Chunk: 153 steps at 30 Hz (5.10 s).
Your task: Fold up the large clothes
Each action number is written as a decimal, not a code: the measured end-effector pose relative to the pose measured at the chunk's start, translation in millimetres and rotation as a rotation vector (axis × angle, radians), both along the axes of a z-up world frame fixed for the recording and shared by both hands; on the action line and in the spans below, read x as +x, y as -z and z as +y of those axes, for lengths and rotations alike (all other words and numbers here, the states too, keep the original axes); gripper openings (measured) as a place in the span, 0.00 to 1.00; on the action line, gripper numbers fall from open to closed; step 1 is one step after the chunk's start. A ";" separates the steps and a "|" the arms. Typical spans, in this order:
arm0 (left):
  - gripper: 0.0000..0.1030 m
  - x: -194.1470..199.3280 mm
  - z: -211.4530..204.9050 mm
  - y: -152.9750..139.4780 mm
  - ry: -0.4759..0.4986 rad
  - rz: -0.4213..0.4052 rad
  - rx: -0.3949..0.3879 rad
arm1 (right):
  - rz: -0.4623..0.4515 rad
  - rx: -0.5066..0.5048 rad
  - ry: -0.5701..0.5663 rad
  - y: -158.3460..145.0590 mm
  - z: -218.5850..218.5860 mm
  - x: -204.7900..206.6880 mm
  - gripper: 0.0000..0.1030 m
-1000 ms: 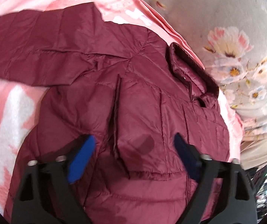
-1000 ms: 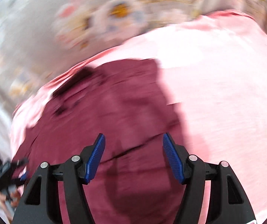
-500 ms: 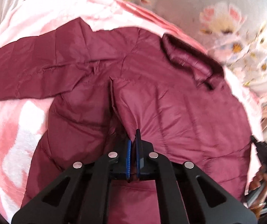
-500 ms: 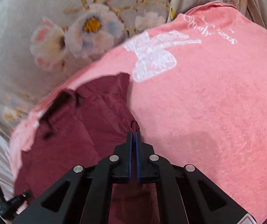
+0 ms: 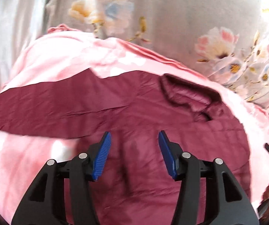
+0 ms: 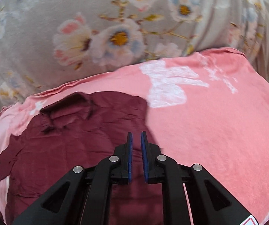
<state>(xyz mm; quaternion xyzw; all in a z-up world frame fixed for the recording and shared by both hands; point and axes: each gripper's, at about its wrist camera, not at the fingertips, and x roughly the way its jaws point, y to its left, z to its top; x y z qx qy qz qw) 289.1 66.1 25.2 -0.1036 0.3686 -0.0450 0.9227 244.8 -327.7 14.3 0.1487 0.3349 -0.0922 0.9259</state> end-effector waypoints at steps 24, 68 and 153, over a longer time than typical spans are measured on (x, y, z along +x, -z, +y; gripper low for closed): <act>0.42 12.1 -69.4 90.4 0.085 0.116 0.106 | 0.201 -0.113 -0.213 87.8 98.6 33.6 0.06; 0.03 12.5 183.4 -80.7 -0.335 -0.214 -0.044 | 0.138 -0.112 -0.302 77.8 168.8 -59.3 0.38; 0.57 13.2 54.1 48.9 -0.119 0.012 0.097 | 0.140 0.023 -0.155 51.6 37.9 -10.5 0.24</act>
